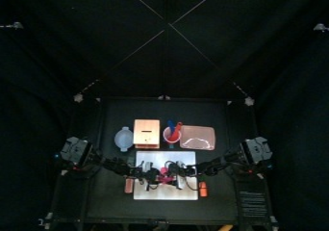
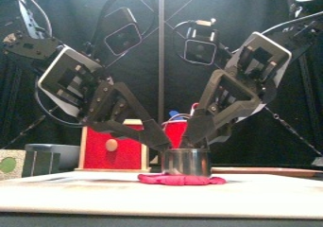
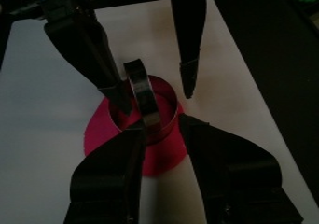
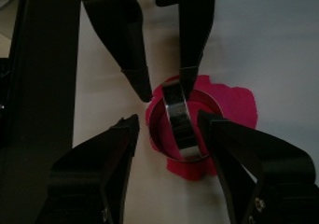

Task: Get the cutter from the drawer then cut the dough then place the extra dough in the bowl
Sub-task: Cut the dough

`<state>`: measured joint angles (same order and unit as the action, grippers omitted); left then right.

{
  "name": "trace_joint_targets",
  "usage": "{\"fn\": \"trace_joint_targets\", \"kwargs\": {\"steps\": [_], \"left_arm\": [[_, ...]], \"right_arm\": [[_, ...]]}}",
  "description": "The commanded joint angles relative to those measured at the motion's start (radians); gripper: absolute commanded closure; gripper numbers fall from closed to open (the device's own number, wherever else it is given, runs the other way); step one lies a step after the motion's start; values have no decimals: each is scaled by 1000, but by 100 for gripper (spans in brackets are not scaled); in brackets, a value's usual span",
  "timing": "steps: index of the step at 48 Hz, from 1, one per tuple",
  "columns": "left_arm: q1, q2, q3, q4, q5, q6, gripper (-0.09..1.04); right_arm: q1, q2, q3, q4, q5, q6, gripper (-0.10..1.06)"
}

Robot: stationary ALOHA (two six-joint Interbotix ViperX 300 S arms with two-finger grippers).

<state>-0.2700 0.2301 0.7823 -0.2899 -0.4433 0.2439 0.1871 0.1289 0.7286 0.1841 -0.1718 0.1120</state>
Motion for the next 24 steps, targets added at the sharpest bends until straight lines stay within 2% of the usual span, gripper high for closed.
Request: {"fn": "trace_joint_targets", "kwargs": {"steps": [1, 14, 24], "left_arm": [[23, -40, 3, -2, 11, 25, 21], [55, -64, -38, 0, 11, 109, 21], [55, -72, -54, -2, 11, 138, 22]], "right_arm": [[-6, -46, -23, -5, 20, 2, 9], [-11, -46, -28, -6, 29, 2, 9], [-17, -44, -31, -17, 31, 2, 9]]}}
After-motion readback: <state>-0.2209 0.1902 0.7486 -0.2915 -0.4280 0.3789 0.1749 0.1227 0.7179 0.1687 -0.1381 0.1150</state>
